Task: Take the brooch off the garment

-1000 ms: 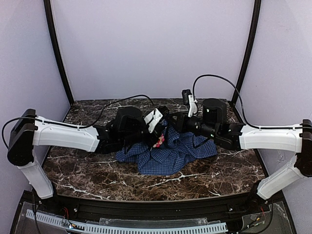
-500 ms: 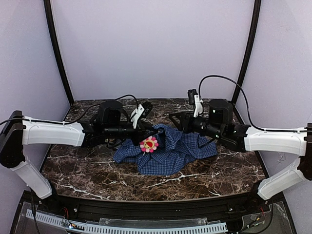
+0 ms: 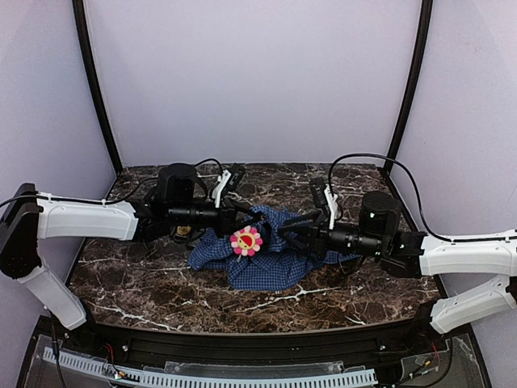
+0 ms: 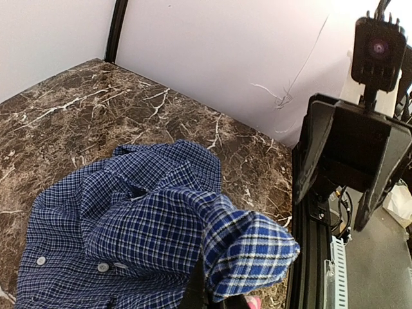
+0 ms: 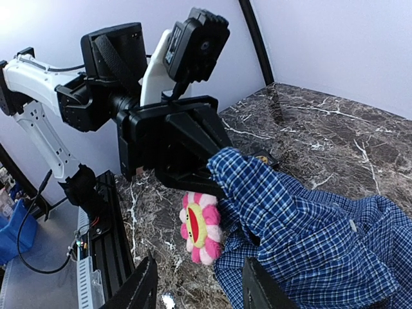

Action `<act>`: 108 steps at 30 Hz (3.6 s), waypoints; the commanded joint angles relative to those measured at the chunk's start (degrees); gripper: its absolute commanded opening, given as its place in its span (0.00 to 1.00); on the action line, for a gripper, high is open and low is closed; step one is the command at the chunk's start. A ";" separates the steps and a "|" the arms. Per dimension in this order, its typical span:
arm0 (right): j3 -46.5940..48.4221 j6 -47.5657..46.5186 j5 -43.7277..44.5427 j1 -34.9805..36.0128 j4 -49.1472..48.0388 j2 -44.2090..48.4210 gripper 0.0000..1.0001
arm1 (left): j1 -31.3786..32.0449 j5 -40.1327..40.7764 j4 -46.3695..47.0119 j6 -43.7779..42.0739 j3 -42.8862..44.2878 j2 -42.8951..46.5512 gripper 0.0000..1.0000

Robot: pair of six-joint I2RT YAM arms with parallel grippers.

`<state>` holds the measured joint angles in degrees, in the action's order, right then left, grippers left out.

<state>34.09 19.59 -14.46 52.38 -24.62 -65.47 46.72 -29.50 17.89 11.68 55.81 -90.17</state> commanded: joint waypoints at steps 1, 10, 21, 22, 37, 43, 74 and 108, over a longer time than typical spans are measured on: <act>-1.28 1.22 -0.17 1.11 -6.05 -3.21 0.48 | -0.23 -1.31 -0.24 2.11 -0.15 2.96 0.01; 3.29 -2.79 15.89 2.78 -1.82 -12.11 0.62 | -0.23 -1.93 0.13 2.66 -0.23 2.94 0.01; 10.91 -8.88 32.79 3.16 6.07 -14.32 0.00 | -0.23 -0.59 -5.29 -4.40 -2.20 5.67 0.01; 12.19 -10.52 33.81 3.11 6.84 -14.43 0.00 | -0.23 -0.53 -7.12 -5.73 -2.29 5.78 0.01; 24.11 -7.88 16.41 -5.00 11.56 -27.72 0.00 | -0.23 -10.67 2.53 -3.32 -4.55 1.46 0.01; 19.33 -4.06 16.03 -5.79 12.37 -19.39 0.36 | -0.23 -4.42 8.67 1.32 -4.58 -2.45 0.01; 7.94 6.53 2.16 -3.40 -3.23 -17.36 0.48 | -0.23 6.16 3.57 2.21 -4.48 0.71 0.38; 10.33 5.25 3.20 -2.99 -4.60 -22.74 0.00 | 4.95 8.79 -4.36 0.60 1.63 -8.36 0.26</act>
<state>43.07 26.00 -13.13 48.77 -27.88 -88.47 51.35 -20.21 12.19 12.16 56.25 -98.89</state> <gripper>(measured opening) 0.004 0.417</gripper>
